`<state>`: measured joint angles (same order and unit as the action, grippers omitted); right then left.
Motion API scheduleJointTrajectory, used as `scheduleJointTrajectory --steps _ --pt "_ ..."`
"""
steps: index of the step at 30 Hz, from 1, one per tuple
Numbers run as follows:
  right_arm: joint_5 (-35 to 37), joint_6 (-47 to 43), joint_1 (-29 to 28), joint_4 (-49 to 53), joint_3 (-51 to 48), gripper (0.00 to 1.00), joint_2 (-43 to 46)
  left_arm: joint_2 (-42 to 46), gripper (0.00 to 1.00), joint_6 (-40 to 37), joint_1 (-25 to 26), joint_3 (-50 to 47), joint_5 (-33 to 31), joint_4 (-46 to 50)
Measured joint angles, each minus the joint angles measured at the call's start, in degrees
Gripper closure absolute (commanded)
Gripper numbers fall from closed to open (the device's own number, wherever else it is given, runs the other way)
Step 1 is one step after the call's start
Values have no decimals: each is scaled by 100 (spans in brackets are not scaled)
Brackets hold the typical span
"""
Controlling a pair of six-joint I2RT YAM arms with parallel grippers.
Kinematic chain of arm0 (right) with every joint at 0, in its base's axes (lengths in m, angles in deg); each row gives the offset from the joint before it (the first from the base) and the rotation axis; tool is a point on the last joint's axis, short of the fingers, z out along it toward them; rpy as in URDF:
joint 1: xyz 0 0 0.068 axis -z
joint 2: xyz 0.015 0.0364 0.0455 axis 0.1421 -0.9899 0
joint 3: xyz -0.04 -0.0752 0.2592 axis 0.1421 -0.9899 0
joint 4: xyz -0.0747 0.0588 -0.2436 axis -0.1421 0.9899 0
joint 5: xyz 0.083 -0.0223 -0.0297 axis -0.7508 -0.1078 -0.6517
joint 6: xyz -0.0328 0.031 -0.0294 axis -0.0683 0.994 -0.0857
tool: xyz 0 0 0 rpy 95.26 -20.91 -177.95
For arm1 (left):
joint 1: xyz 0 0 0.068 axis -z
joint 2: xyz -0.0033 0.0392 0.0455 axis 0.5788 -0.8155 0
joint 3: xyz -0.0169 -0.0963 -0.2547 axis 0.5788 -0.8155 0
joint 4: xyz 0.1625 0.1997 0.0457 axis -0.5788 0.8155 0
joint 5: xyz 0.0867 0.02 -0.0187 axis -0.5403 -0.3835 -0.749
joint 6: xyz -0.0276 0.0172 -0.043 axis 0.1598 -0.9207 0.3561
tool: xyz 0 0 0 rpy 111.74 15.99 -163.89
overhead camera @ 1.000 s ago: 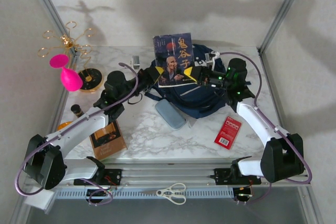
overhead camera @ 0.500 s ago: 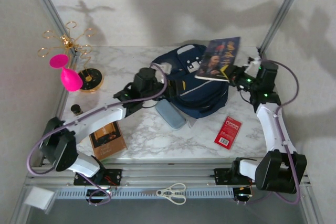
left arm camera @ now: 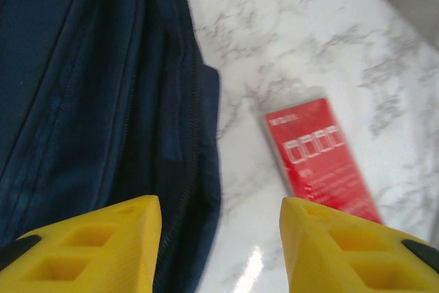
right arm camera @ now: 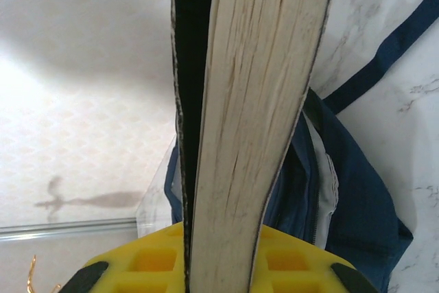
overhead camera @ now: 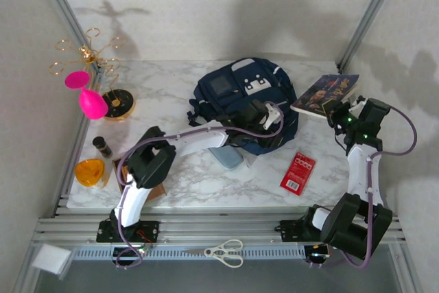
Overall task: Pack the student bag
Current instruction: Open the student bag at the center of the table.
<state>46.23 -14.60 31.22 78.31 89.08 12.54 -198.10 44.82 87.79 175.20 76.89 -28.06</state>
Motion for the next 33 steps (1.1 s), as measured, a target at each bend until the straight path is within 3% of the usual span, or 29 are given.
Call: scheduleJointTrajectory --steps 6,17,23,33 --pt "-26 -2 33 -22 0 100 -57 -986 56 -262 31 1161 -389 691" --pt "-111 -17 33 -125 -92 100 -107 -1386 100 -450 74 1836 -1045 1093" --pt "-221 -146 31 4 -127 100 -107 -1145 100 -400 68 1661 -1244 1196" --pt "11 -691 -420 1410 136 100 66 881 100 15 -142 129 -1779 1309"
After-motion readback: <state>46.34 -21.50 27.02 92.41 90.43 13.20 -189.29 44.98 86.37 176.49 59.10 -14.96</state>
